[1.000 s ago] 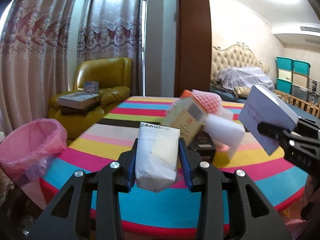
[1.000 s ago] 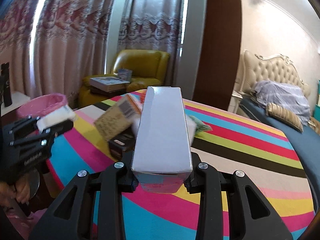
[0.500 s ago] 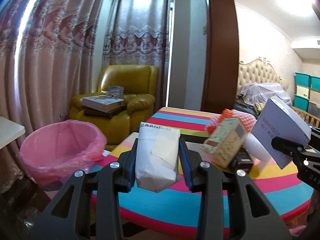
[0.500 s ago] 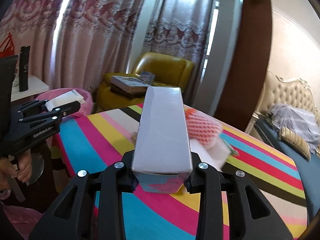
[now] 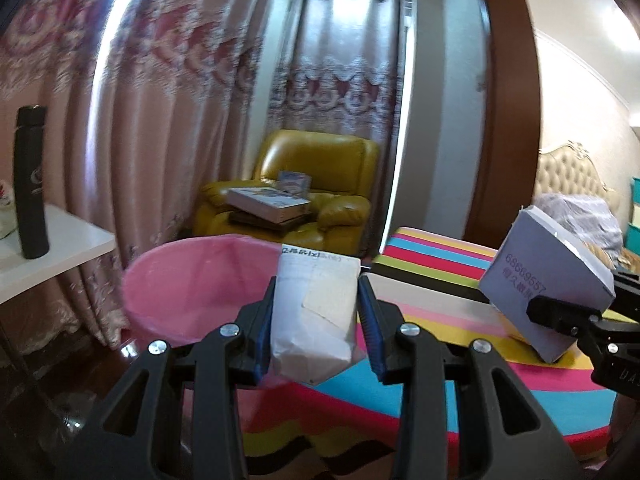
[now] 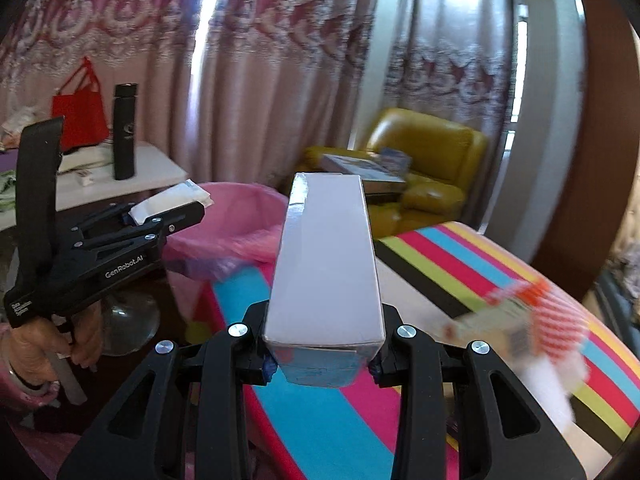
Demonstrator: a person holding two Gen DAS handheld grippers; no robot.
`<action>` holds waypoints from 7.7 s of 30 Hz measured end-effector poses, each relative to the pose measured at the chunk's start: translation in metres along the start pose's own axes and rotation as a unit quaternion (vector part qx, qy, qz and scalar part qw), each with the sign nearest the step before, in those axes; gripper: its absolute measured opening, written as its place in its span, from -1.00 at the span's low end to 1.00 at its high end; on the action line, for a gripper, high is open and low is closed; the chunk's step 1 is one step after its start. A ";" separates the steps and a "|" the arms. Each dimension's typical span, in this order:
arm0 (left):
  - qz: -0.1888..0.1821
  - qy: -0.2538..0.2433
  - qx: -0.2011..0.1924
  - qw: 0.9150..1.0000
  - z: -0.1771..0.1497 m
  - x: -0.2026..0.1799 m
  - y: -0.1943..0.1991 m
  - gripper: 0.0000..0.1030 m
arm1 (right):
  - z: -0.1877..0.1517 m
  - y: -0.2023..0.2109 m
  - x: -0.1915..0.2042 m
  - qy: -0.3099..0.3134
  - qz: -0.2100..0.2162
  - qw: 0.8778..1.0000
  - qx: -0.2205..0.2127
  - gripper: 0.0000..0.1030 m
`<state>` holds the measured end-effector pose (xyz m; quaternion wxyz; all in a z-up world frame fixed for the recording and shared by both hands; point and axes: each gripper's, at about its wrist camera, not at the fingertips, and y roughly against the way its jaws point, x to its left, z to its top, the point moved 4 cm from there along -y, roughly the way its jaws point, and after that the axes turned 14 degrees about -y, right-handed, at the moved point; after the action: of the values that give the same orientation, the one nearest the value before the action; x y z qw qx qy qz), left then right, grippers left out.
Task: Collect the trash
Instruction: 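Carry the packet and white box toward the pink wastebasket, then open both tools over the pink wastebasket to drop packet and white box, then grasp the cream barcode box with the left tool while the right tool grasps a white foam block, then lift the cream box and foam block off the table with both tools, then carry cream box and foam block to the pink wastebasket and open both tools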
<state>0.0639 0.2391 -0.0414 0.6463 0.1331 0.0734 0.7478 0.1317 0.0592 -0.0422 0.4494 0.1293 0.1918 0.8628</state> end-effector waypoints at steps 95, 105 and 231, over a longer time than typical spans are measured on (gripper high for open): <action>-0.184 -0.171 0.125 0.960 -0.021 -0.195 -0.080 0.91 | -0.057 0.057 -0.219 -0.192 -0.152 0.969 0.010 0.13; -0.191 -0.205 0.129 0.951 -0.017 -0.219 -0.086 0.90 | -0.058 0.063 -0.228 -0.213 -0.155 0.965 -0.003 0.14; -0.013 -0.078 0.067 0.995 0.018 -0.020 -0.039 -0.06 | 0.019 -0.039 -0.018 -0.028 0.029 0.998 0.039 0.15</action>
<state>0.1086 0.2245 -0.0374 0.6489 0.2331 0.0748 0.7204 0.1775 0.0691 -0.0438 0.4244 0.1764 0.2085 0.8633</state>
